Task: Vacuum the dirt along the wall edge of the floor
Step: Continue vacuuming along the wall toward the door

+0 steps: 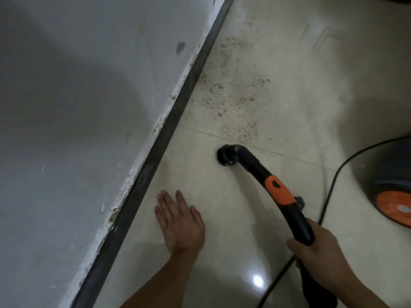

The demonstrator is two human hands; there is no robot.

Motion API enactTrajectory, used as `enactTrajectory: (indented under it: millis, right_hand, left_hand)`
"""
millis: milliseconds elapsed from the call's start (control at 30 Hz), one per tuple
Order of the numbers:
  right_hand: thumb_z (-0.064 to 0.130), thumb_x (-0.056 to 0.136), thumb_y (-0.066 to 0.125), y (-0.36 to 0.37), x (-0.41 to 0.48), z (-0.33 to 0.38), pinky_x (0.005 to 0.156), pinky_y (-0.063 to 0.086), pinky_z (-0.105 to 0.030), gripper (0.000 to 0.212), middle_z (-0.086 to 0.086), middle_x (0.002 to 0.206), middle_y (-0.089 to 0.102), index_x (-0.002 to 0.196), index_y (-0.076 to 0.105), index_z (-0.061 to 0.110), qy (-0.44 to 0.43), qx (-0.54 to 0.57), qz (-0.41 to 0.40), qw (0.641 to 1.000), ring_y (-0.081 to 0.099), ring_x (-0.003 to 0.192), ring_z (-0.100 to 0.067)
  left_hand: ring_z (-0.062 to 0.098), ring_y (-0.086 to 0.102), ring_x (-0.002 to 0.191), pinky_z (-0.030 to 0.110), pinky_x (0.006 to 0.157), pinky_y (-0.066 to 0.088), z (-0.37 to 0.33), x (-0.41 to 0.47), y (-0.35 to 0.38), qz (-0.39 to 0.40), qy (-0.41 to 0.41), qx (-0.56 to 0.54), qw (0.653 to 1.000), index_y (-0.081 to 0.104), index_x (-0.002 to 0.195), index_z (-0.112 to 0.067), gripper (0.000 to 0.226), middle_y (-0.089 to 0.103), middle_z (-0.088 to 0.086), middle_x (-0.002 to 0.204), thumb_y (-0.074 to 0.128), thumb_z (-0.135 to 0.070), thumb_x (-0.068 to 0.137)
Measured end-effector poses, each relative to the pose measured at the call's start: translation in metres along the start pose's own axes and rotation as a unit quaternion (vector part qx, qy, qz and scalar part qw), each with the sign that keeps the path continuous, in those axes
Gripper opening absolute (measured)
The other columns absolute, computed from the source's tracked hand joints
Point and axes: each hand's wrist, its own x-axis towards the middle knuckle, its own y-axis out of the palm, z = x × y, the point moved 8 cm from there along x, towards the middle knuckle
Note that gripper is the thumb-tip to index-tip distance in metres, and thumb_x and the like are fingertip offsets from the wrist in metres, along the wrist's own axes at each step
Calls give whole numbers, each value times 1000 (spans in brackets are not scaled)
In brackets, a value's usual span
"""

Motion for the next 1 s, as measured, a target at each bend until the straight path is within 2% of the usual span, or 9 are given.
enactTrajectory:
  millis: [67,167,267,367,467,600,700,867,1000]
  right_hand:
    - [-5,76,74,-25,-13,-23,45,48,-28,23,-10,48,64,80,61,14,34,-3,-28,999,63,40,-26]
    - [-1,78,71,-54,-6,-32,56,52,-41,12,-14,49,64,78,61,5,81,27,-61,994,63,43,-30]
    - [2,80,69,-62,18,-14,53,53,-41,9,-14,50,63,80,60,-1,94,78,-74,990,61,45,-29]
    - [2,81,69,-49,34,11,38,48,-29,10,-14,48,62,82,60,-2,79,92,-68,990,58,38,-23]
    - [2,79,69,-24,39,28,44,50,-33,10,-18,54,65,84,61,2,54,72,-53,995,62,41,-25]
    - [5,82,69,3,50,46,42,47,-28,14,-20,65,66,91,58,8,22,62,-25,998,64,43,-21]
    - [8,82,69,19,58,61,41,45,-25,14,-15,63,65,89,57,10,0,60,-3,998,64,43,-21]
    - [9,80,70,44,77,100,42,48,-28,15,-11,63,62,84,55,9,-37,60,39,997,62,43,-21]
    - [13,79,71,72,92,133,42,47,-27,17,-11,68,63,87,56,12,-72,45,75,994,63,42,-19]
  left_hand:
    - [41,18,145,53,119,10,-1,0,0,3,2,-1,1000,36,146,-2,64,22,30,154,21,-36,93]
    - [41,15,145,53,119,9,0,0,-2,5,0,-4,1000,35,146,-2,65,21,30,154,21,-36,93]
    - [41,15,146,53,119,10,0,-1,-2,7,-2,-7,1000,35,147,-2,65,21,30,154,22,-35,93]
    - [40,15,146,53,119,10,0,0,-2,7,-4,-7,1000,35,146,-2,64,21,29,154,23,-35,93]
    - [40,15,146,53,119,10,0,1,-3,9,-12,-7,1000,37,146,-2,64,21,29,155,23,-35,92]
    - [41,18,145,54,118,12,-1,2,-2,12,-11,-1,1000,37,146,-2,64,22,29,154,23,-35,92]
    - [41,18,145,55,118,13,-1,1,-1,11,-7,2,1000,36,146,-2,64,22,29,154,23,-34,92]
    - [41,21,144,54,117,15,-1,1,-2,11,-10,10,1000,38,146,-3,64,25,29,153,24,-35,92]
    - [41,21,144,52,118,11,-2,1,-1,1,-2,13,1000,37,146,-3,61,24,29,153,26,-34,94]
